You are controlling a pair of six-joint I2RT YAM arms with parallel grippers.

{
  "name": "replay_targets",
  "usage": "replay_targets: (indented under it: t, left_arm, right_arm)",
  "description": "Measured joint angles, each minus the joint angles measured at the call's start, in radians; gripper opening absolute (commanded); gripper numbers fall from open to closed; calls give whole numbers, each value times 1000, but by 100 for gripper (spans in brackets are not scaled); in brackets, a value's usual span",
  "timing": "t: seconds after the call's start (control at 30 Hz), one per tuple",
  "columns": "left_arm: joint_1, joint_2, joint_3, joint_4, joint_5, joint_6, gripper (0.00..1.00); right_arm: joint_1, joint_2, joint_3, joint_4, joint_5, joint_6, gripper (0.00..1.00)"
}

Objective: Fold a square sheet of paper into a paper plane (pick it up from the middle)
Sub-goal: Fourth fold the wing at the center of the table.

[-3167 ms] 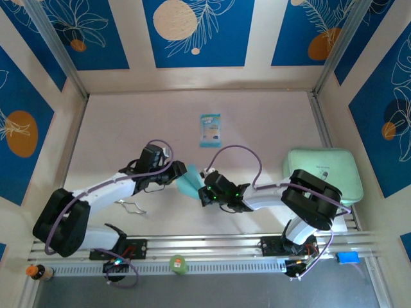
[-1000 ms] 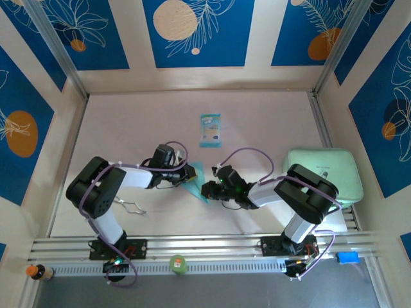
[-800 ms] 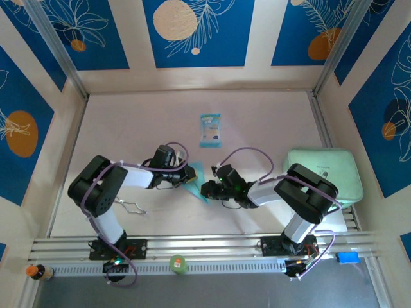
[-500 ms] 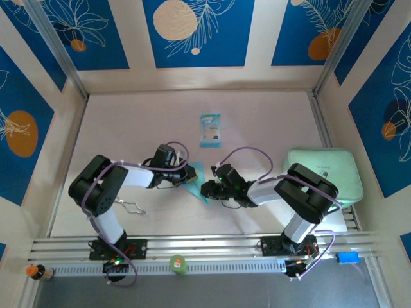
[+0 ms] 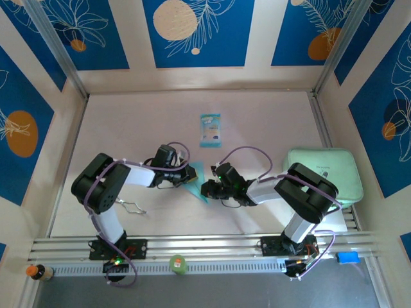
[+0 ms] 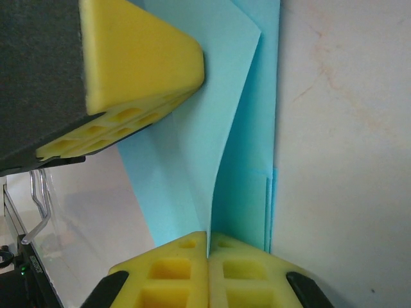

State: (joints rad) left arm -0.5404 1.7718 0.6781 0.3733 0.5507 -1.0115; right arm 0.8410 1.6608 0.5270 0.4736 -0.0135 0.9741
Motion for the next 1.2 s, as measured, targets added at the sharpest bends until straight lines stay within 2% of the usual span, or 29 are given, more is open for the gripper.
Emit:
replay_targets:
  t: [0.2,0.5,0.83,1.2]
  left_arm:
    - [0,5,5,-18,-1,16,3]
    - [-1,6,5,-21,-1,26,3]
    - [0,13,6,-14,7,26,3]
    - [-1,19,6,-5,19,26,2]
  right_arm:
    - [-6,4,8,-14,-14,0,6]
    - [-10,-1,35,-71,-39,0,15]
    - [-10,-42,25,-142,-66,0,17]
    - [-21,-76,-7,-179,-100,1,8]
